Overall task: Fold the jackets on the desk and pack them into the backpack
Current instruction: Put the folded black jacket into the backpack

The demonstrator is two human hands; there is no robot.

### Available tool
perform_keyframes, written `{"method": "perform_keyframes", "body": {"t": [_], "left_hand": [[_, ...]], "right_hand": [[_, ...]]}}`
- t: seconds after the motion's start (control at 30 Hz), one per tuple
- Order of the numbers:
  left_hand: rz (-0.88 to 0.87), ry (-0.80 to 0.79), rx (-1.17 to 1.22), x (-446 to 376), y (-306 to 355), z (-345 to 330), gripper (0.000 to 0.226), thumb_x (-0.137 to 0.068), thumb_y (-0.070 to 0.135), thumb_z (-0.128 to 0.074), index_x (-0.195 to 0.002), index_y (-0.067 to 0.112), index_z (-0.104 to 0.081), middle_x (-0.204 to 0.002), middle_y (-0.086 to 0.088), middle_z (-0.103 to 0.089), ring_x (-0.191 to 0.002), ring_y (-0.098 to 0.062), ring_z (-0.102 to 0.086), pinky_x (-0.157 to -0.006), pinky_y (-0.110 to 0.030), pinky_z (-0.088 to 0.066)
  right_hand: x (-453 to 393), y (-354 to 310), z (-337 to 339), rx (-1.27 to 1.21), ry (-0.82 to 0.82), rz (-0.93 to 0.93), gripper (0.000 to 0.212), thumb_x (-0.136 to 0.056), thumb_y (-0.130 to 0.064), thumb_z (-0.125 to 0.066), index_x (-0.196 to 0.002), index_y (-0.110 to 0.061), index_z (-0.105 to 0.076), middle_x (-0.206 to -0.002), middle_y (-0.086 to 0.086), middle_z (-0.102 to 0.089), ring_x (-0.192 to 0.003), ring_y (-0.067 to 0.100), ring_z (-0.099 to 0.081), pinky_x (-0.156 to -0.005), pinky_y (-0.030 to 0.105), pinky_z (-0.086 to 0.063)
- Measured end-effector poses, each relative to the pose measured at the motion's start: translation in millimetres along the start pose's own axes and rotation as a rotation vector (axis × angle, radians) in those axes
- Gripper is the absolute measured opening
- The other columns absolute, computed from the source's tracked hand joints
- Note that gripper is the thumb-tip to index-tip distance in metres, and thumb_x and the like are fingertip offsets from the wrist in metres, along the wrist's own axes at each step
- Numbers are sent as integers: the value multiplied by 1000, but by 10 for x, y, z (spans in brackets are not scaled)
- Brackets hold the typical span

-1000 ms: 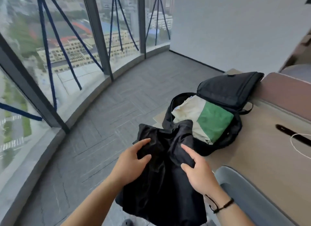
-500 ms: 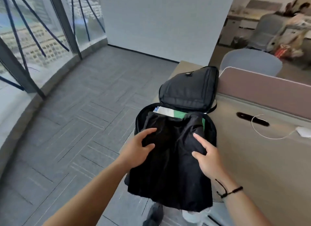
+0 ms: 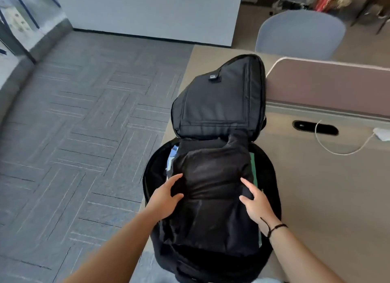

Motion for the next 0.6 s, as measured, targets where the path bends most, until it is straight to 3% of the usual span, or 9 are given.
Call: {"method": "perform_keyframes", "body": {"t": [0.07, 0.13, 0.23, 0.33, 0.37, 0.43, 0.5, 0.6], "left_hand": [[11, -16, 29, -73, -114, -33, 64, -97, 23, -66, -148, 46, -36, -139, 15, -54, -126, -9, -53, -99, -19, -43], [10, -31, 50, -141, -168, -36, 65, -96, 23, -68, -148, 46, -37, -134, 21, -52, -129, -7, -51, -99, -15, -38], [11, -69, 9, -213, -196, -55, 65, -97, 24, -66, -150, 43, -34, -126, 20, -56, -119, -7, -56, -96, -18, -43], [-42, -58, -254, -195, -64, 17, 69, -97, 39, -61, -152, 43, -21, -119, 13, -64, -106, -14, -61, -80, -31, -54], [-69, -39, -399, -178, -11, 51, 73, -96, 45, -59, -154, 41, -15, -134, 9, -58, -117, -18, -55, -82, -34, -53], [-154, 2, -609, -114, 170, 94, 83, -94, 52, -56, -157, 34, -5, -163, -5, -24, -143, -30, -29, -103, -40, -44], [-293, 33, -671, -26, 478, 134, 87, -94, 54, -56, -158, 30, -3, -166, -12, -2, -152, -34, -9, -118, -43, -29], [-553, -52, -578, 138, 968, 1, 82, -95, 50, -58, -159, 24, -14, -165, -8, -18, -152, -29, -15, -119, -42, -30]], "right_hand": [[-14, 41, -24, 30, -7, -9, 58, -97, -1, -57, -141, -39, -52, -147, -8, -48, -129, 3, -42, -108, 22, -33], [-53, 41, -52, 42, 5, -18, 59, -97, 0, -57, -140, -39, -52, -149, -7, -46, -137, 6, -40, -114, 24, -31], [-49, -10, -115, 101, 42, -46, 58, -98, -3, -55, -142, -40, -48, -154, -8, -41, -144, 11, -35, -116, 25, -29], [115, -35, -131, 216, 149, -103, 59, -99, -10, -55, -149, -36, -40, -159, -9, -34, -145, 14, -35, -114, 24, -30], [211, -41, -137, 261, 184, -121, 59, -99, -13, -57, -151, -34, -38, -160, -8, -32, -144, 15, -36, -114, 26, -32], [467, -62, -122, 313, 236, -171, 61, -98, -22, -60, -153, -33, -34, -163, -6, -25, -143, 18, -40, -113, 30, -36], [761, -96, -41, 312, 301, -212, 61, -99, -29, -59, -154, -32, -32, -165, -5, -20, -142, 21, -40, -113, 34, -37], [1263, -236, 162, 310, 462, -206, 56, -99, -32, -59, -151, -29, -38, -158, -5, -34, -139, 19, -42, -109, 35, -40]]}}
Point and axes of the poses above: each hand's wrist, its own x-axis away from the middle knuckle, its own z-axis out of the back of the hand, y = z × x, the point moved 8 cm from there along -x, towards the middle knuckle
